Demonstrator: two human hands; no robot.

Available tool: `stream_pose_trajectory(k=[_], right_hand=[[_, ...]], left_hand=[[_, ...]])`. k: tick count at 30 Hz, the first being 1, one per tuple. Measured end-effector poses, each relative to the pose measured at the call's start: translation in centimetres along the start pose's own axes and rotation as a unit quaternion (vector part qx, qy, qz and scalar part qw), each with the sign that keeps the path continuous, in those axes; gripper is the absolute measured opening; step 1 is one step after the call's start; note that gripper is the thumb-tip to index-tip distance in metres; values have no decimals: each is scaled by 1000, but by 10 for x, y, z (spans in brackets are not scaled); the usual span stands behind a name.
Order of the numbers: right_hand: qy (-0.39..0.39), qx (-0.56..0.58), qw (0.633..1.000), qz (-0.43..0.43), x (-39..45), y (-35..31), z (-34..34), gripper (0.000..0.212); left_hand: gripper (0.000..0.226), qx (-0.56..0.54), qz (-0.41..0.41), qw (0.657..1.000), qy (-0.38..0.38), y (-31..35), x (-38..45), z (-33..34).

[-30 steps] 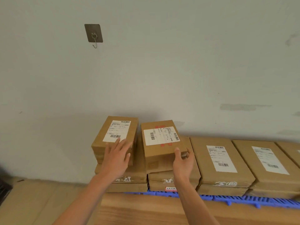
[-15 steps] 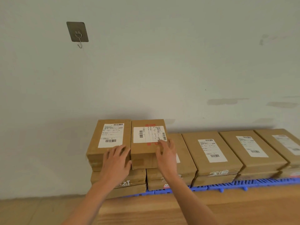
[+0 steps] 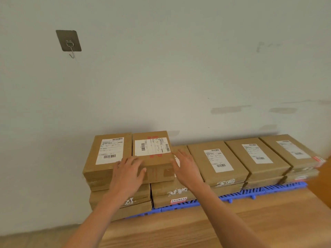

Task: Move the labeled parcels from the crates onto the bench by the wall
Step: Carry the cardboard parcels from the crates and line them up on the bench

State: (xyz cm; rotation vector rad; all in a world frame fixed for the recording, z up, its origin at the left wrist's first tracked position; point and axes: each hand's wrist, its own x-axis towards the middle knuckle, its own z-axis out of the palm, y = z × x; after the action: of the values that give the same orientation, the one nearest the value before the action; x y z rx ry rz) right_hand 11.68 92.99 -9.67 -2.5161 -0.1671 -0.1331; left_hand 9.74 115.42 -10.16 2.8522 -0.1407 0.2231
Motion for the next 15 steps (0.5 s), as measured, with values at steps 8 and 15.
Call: stream_pose_trajectory(k=[8,15], right_hand=[[42,-18,998,36,-69,90,-110,41],[72,-36,990,116,-191,197,-232,38]], left_hand=[[47,-40,107,993,-15,142,-1,7],[43,-56,218,974,-28,326,-42,38]])
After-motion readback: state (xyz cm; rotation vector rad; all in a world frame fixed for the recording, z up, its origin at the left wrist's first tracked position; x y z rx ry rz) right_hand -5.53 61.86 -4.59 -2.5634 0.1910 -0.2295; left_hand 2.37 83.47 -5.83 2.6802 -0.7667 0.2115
